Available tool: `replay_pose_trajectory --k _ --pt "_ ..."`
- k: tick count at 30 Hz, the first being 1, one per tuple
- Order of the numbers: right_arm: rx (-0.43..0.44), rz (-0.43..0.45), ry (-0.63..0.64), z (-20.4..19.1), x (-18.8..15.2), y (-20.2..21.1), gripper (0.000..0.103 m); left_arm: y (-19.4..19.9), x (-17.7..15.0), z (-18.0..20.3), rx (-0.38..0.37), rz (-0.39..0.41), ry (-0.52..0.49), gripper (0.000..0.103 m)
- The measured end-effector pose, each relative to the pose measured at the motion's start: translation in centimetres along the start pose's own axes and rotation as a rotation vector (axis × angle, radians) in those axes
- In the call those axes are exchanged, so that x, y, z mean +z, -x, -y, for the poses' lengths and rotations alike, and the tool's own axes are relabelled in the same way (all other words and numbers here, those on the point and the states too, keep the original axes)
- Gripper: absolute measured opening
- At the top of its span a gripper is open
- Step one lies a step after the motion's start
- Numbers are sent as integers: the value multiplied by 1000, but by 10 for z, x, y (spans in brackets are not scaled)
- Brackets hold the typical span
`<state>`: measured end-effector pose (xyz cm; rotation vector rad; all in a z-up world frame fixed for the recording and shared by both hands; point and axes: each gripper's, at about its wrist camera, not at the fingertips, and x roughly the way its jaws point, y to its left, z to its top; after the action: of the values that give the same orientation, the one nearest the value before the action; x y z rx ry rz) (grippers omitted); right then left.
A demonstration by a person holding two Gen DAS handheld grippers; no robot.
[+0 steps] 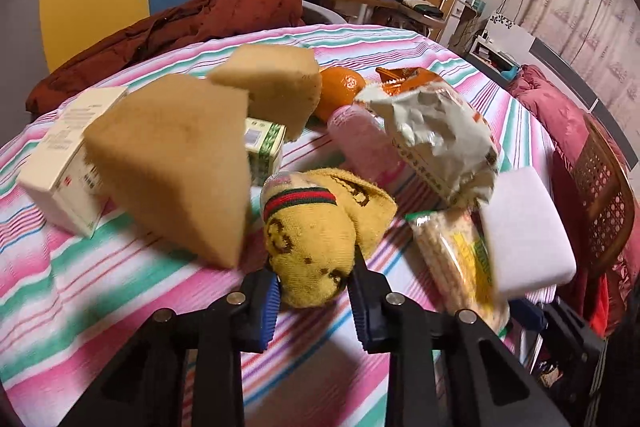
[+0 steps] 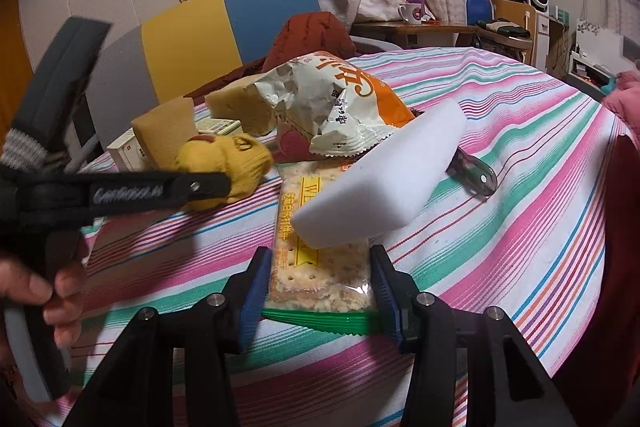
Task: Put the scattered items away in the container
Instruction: 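Grasp the yellow sock with the left tool while the right tool holds the cracker pack, then carry the yellow sock with the left tool while the right tool carries the cracker pack into the gold tray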
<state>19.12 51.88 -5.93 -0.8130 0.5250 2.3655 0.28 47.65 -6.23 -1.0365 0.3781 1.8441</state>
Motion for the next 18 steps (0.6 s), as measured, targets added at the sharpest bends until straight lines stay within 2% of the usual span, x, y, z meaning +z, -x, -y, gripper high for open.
replay_pose_trajectory --k 10,18 --pt "66 -37 -45 -16 -8 14 50 36 -48 -9 41 69 19 30" --pt "124 -75 -61 -38 -15 21 50 65 -81 -22 62 93 48 30"
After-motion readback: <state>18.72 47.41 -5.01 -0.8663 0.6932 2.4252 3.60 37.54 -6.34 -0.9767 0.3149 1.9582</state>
